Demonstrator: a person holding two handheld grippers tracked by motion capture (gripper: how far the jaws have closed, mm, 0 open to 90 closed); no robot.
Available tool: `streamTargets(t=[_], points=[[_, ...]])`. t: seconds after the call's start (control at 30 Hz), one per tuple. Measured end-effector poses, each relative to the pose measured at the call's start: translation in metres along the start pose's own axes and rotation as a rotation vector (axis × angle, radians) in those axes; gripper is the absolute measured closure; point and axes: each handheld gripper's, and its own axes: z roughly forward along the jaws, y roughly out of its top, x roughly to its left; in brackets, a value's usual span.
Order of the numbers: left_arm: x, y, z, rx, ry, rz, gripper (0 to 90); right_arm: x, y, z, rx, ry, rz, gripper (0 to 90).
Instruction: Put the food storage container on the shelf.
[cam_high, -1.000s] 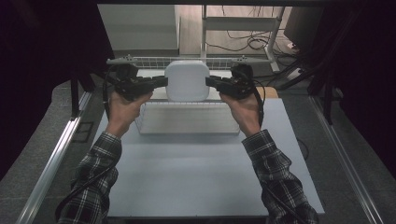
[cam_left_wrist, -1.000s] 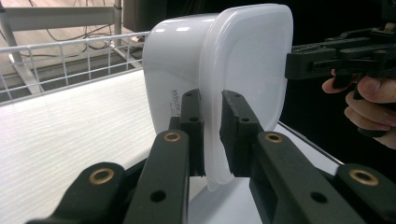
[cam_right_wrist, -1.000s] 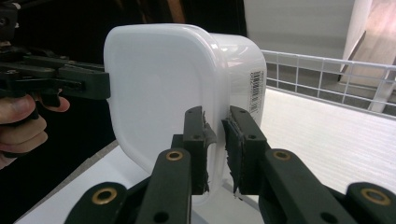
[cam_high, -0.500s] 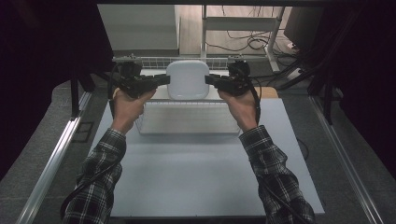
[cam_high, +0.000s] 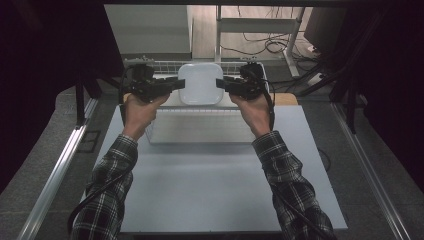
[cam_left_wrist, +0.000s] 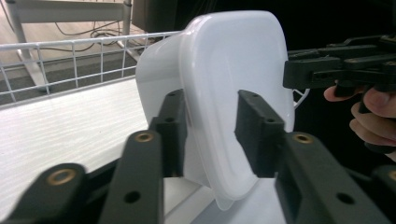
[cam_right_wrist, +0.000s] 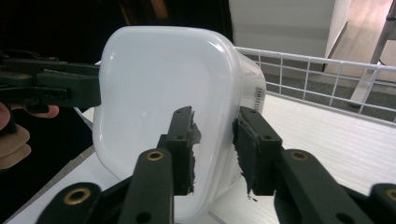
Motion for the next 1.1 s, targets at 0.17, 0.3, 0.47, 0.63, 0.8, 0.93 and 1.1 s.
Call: streamTargets(t=[0.17,0.3,0.47,0.63,0.8,0.93,1.1], points=[[-0.001,0.0,0.008,0.02,0.035,0.023,58.6,-0.001,0.001,0.005,0.005,-0.024,-0.011,60.9],[0.0,-0.001,0.013,0.044,0.055,0.034,56.9,-0.003,0.001,0.008,0.006,-0.023,-0.003,58.0],[0.001,-0.001,0.018,0.045,0.065,0.022,51.8,-0.004,0.002,0.013,0.015,-0.055,-0.013,52.3],[0.002,0.001,0.02,0.043,0.111,0.031,44.7,-0.006,0.001,0.018,0.015,-0.087,-0.024,47.8],[0.006,0.005,0.022,0.039,0.111,0.02,47.0,-0.008,0.003,0.021,0.014,-0.08,-0.005,50.9],[0.008,0.006,0.02,0.041,0.111,0.018,53.0,-0.004,0.003,0.024,0.017,-0.065,-0.008,52.6],[0.003,0.005,0.018,0.042,0.112,0.021,53.3,-0.003,0.004,0.025,0.025,-0.058,-0.009,52.9]])
